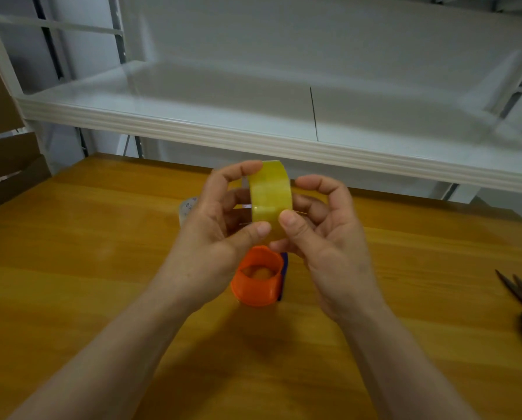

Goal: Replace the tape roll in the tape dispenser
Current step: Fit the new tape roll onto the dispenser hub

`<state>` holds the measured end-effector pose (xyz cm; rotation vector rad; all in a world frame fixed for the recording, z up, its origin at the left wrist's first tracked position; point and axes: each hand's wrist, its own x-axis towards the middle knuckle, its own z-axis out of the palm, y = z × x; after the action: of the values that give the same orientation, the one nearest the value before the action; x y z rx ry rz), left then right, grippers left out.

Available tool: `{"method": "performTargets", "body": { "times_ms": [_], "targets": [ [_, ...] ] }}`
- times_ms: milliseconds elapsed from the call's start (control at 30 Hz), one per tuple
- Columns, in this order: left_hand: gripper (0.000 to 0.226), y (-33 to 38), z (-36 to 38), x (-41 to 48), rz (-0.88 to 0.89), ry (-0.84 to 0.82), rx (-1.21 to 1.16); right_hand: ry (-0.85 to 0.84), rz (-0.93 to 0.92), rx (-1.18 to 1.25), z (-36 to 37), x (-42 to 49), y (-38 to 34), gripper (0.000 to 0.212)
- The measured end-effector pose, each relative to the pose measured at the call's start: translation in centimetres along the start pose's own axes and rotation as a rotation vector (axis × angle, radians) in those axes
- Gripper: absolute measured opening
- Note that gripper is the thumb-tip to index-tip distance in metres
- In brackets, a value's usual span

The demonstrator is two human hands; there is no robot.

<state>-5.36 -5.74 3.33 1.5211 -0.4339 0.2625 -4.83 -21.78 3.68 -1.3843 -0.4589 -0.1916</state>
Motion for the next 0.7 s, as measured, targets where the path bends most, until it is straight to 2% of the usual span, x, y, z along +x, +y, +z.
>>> {"method": "performTargets", "body": {
  "times_ms": [133,200,300,400,533,600,700],
  "targets": [
    [0.059,0.2,-0.4,0.2,-0.083,0.099,-0.115,-0.045,0.023,-0.081,-0.1,0.1,-0.2,0.039],
    [0.061,0.3,-0.7,0.2,-0.136,0.141,-0.141,0.066,0.067,-0.213,-0.8,0.4,0.6,0.038],
    [0.063,0.2,-1.8,0.4,-0.202,0.222,-0.115,0.216,0.245,-0.569,-2.6,0.8,2.5,0.031],
    [0.074,0.3,-2.4,0.6,-0.265,0.268,-0.133,0.129,0.42,-0.845,-3.1,0.9,4.1,0.045],
    [0.09,0.5,-2.4,0.7,-0.292,0.251,-0.174,0.005,0.492,-0.942,-2.2,0.9,4.9,0.065],
    [0.086,0.6,-2.5,0.7,-0.299,0.227,-0.193,-0.003,0.505,-0.958,-1.9,0.9,4.9,0.067],
    [0.068,0.7,-2.4,0.6,-0.309,0.186,-0.153,-0.043,0.532,-0.979,-1.2,0.9,4.5,0.061]
  ]
}}
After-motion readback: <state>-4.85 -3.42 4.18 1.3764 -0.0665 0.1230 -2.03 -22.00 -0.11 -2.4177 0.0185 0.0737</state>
